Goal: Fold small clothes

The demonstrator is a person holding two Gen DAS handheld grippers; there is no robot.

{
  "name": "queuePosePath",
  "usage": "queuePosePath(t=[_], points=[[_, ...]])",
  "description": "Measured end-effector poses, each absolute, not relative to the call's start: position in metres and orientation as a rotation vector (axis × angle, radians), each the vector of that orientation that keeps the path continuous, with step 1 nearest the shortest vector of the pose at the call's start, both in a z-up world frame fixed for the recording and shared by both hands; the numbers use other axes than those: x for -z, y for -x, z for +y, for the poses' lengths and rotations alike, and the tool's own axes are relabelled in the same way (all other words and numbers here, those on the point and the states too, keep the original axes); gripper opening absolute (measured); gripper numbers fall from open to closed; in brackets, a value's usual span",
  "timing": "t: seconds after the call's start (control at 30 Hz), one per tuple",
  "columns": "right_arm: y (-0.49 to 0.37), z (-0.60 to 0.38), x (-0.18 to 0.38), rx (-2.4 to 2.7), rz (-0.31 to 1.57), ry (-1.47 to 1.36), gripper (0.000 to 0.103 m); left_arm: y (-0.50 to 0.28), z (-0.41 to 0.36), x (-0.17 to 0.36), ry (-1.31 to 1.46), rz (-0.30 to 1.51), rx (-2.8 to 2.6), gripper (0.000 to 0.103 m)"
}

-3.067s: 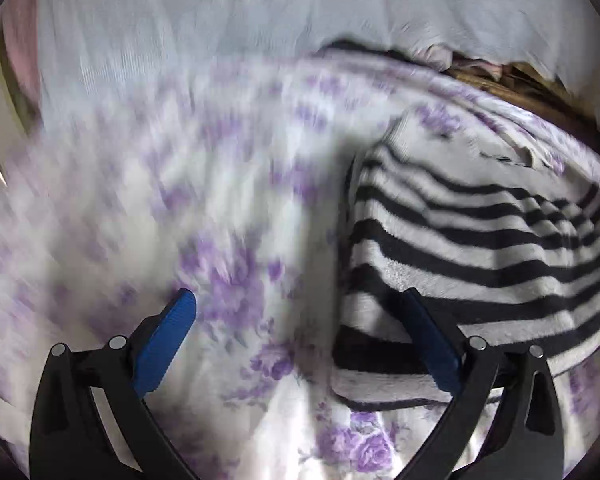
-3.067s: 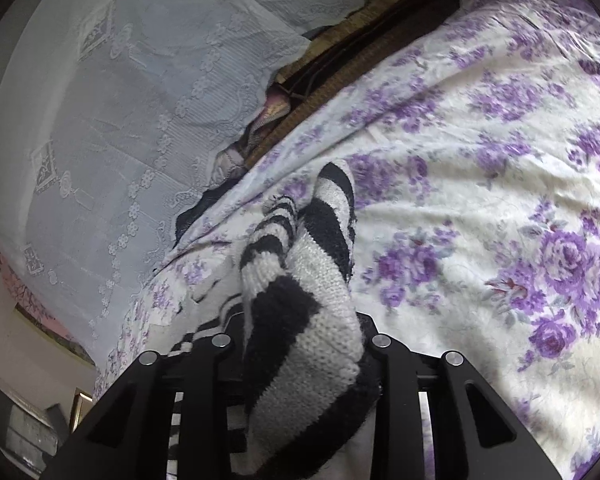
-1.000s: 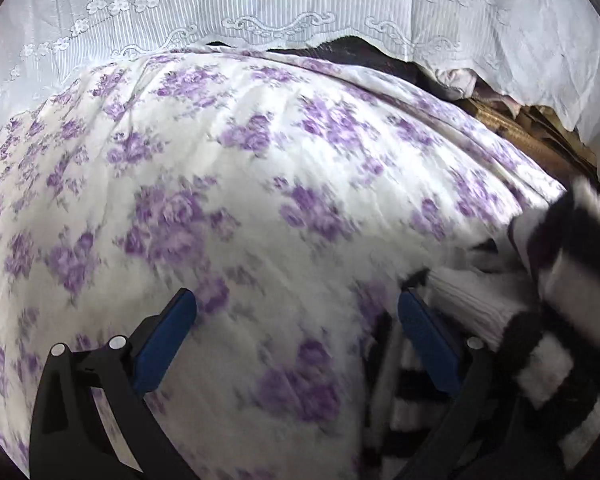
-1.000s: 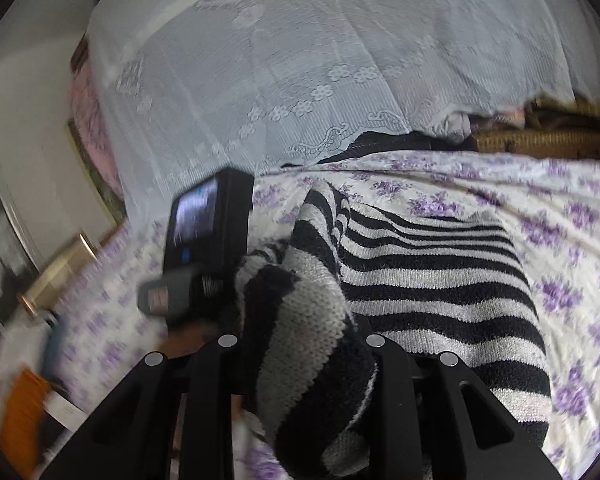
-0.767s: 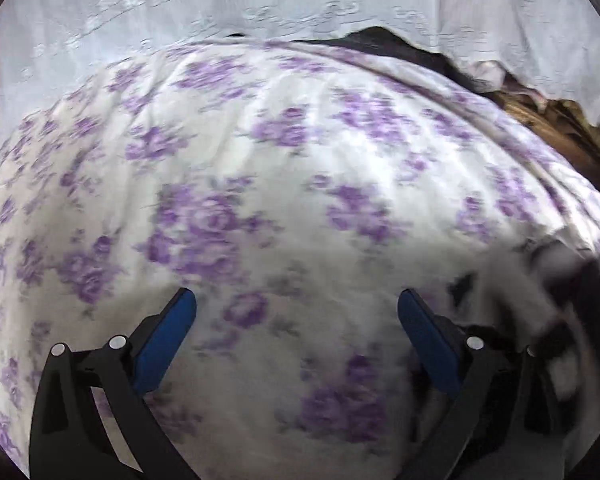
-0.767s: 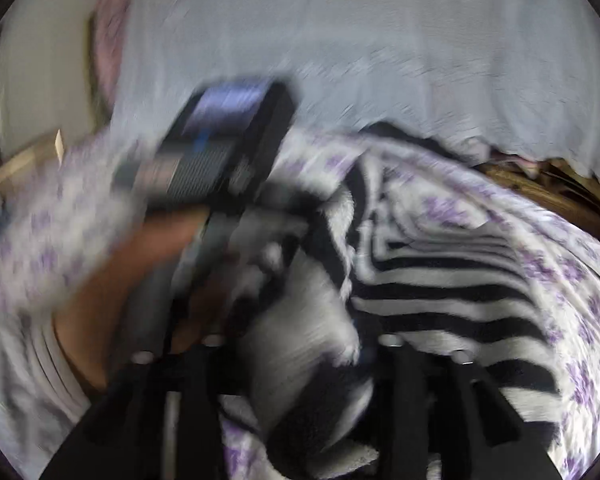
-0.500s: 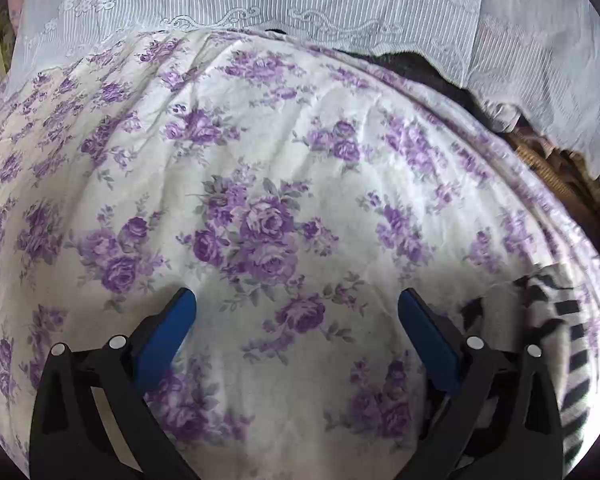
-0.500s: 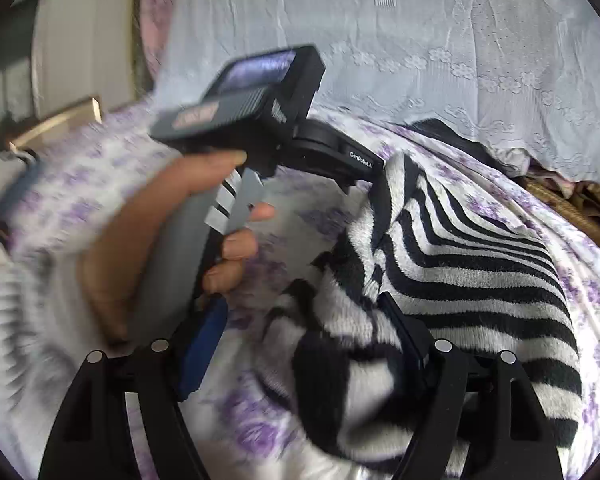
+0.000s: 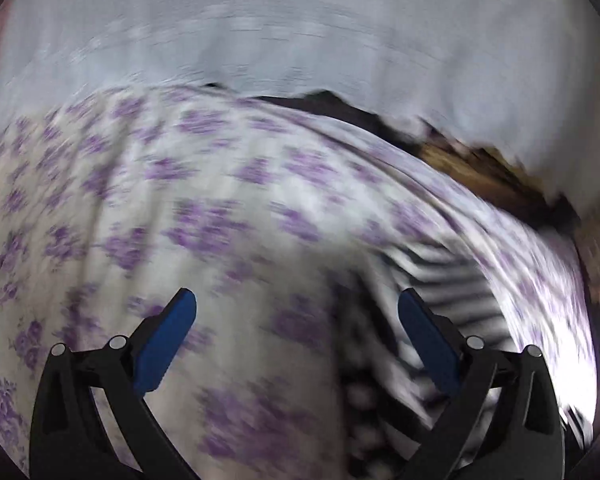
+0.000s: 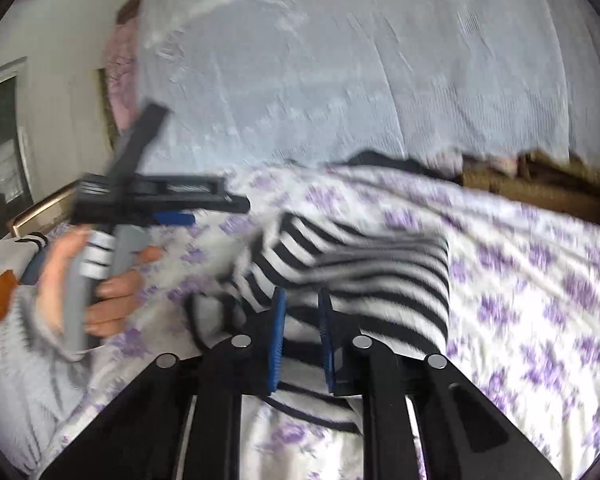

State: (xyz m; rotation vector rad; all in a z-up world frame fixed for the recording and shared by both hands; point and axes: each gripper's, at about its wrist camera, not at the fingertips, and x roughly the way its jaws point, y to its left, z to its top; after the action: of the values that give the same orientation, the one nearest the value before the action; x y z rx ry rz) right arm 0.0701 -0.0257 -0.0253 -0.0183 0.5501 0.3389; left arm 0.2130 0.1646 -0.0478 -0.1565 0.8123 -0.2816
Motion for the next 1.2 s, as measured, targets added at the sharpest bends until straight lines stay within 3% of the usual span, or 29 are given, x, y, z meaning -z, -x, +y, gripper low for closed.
queuePosePath(t=[0.1,0.17,0.4,0.67,0.83,0.97,1.03,1.1,1.2], points=[[-0.086,-0.027,0.061,-0.347,0.696,0.007,0.016,-0.2,0.12,0.062,-0.08,0.825,0.209,0.099],[-0.085,-0.026,0.07,-0.349,0.688,0.017,0.015,-0.206,0.104,0.094,-0.186,0.884,0.149,0.099],[-0.078,-0.032,0.06,-0.377,0.677,-0.033,0.013,-0.209,0.154,0.1,0.145,0.937,0.24,0.099],[-0.092,-0.058,0.016,-0.354,0.606,-0.048,0.016,-0.15,0.135,0.052,-0.024,0.741,0.329,0.098],[-0.122,-0.072,0.068,-0.391,0.695,-0.098,0.018,-0.149,0.13,0.103,-0.096,0.864,0.331,0.099],[-0.116,-0.072,0.062,-0.397,0.675,-0.071,0.018,-0.152,0.142,0.104,0.005,0.882,0.333,0.099],[-0.11,-0.075,0.056,-0.378,0.653,-0.089,0.019,-0.144,0.146,0.094,0.035,0.84,0.307,0.099],[-0.106,-0.078,0.04,-0.369,0.6,-0.095,0.034,-0.135,0.144,0.074,0.068,0.768,0.33,0.099],[-0.113,-0.083,0.021,-0.359,0.557,-0.114,0.042,-0.141,0.131,0.059,0.066,0.757,0.342,0.099]])
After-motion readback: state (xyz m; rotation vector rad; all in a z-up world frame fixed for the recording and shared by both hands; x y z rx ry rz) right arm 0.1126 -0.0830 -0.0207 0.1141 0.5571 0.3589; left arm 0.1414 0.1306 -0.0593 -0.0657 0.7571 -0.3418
